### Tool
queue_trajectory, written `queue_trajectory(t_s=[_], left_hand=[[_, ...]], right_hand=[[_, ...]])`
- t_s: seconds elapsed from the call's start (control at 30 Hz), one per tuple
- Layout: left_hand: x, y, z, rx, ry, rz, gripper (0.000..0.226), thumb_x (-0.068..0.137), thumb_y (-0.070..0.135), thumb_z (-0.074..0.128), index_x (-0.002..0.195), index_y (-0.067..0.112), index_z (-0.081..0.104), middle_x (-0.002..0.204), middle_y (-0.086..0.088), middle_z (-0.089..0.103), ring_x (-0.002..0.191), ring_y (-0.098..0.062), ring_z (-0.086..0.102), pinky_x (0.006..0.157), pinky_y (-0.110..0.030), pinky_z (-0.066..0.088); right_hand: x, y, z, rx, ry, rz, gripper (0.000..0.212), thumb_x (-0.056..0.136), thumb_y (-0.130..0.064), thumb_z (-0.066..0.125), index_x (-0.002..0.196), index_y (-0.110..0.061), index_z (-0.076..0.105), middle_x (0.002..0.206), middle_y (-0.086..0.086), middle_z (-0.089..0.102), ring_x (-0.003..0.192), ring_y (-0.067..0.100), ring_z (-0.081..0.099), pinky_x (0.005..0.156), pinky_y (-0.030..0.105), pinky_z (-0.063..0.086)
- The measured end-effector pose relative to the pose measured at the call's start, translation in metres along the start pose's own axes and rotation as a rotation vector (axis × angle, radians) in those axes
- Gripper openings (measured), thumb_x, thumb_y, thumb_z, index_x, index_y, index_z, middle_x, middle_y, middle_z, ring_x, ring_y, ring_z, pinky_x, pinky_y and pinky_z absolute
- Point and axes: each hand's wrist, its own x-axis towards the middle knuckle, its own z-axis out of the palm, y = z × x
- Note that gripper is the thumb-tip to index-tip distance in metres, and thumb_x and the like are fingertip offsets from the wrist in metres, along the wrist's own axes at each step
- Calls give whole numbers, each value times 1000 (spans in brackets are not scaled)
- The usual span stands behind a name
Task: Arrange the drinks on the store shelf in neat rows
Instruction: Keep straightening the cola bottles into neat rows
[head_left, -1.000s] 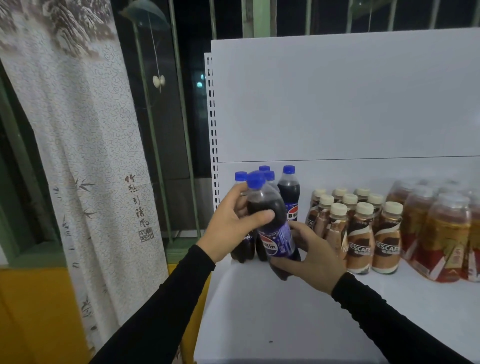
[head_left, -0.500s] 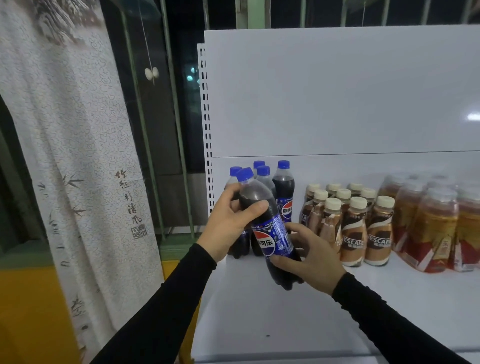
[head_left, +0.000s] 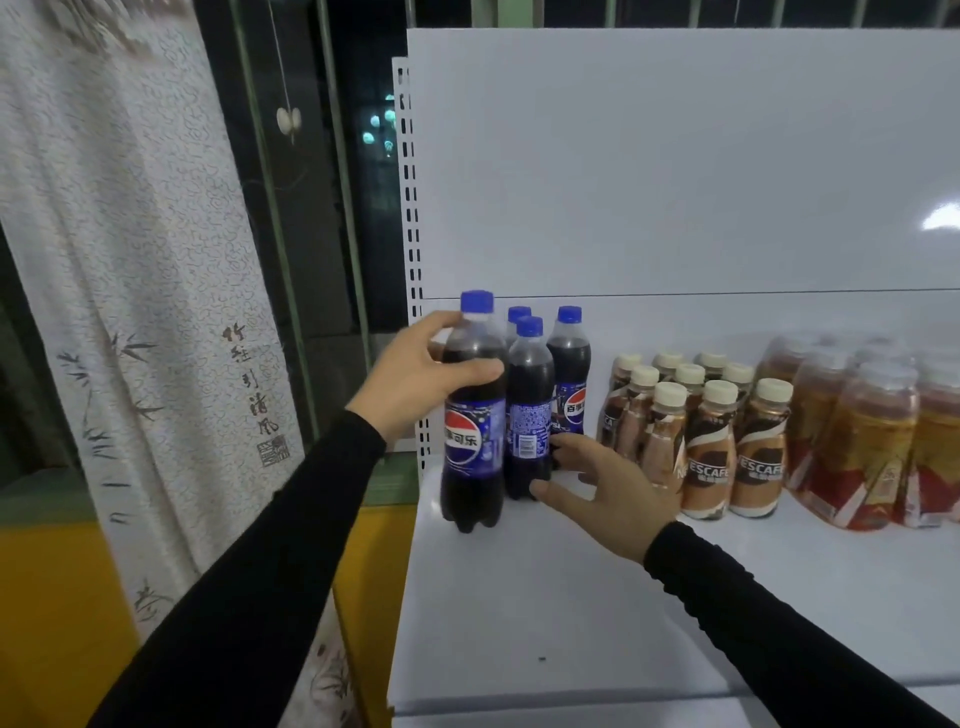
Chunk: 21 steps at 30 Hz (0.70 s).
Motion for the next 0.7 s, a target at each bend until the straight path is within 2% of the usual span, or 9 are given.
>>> queue_trajectory(t_s=[0.07,0.13,0.23,0.33,0.4,0.47,0.57,0.7], left_hand=[[9,2,-20,55,42,12,60,79,30,82,132,26,56,118,6,64,104,-13,64,85,-34,56],[20,3,-37,117,102,30,62,78,33,82,134,25,56,118,8,62,103,-9,62,83,-30,52],[39,0,-55,161,192,46,61,78,35,83,132,26,57,118,9,63,102,-8,61,85,-30,51],[59,-10,-61,169,247,47,59,79,34,82,131,25,56,117,7,63,101,-10,62,85,-30,51],[72,-19,-61,178,254,35,60,80,34,82,133,24,55,118,7,62,102,-12,62,85,-30,51],[86,-33,-59,146,241,7,59,79,33,83,130,23,56,118,5,65,103,-14,64,89,-34,54],[103,-54,-52,67,174,-61,59,77,27,85,128,20,56,118,-1,66,105,-20,65,95,-45,56],[114,-73,-38,8,61,-105,56,78,19,85,124,21,54,116,-6,65,104,-25,66,94,-47,57]], right_hand=[[5,-5,-5,-37,37,-34,77,78,-66,55,143,-26,44,135,-8,57,111,-2,50,90,10,40],[16,-12,-14,-105,86,-75,77,79,-66,54,143,-24,45,135,-6,56,114,0,49,98,18,43],[36,-29,-29,-198,162,-118,65,88,-56,59,143,-25,44,137,-4,53,117,3,46,95,20,36],[62,-46,-43,-267,213,-198,63,87,-60,57,139,-26,47,135,-2,51,121,12,49,96,23,39],[79,-57,-49,-285,226,-243,65,86,-59,58,139,-23,48,136,-1,50,122,12,47,96,21,35],[95,-65,-53,-315,189,-274,69,87,-58,60,143,-22,44,142,1,45,127,13,43,99,20,31],[115,-71,-55,-382,71,-239,80,84,-63,59,150,-24,35,154,3,32,140,19,32,112,30,28],[131,-63,-53,-458,-99,-143,92,80,-72,56,155,-29,23,163,1,14,150,19,13,118,37,20]])
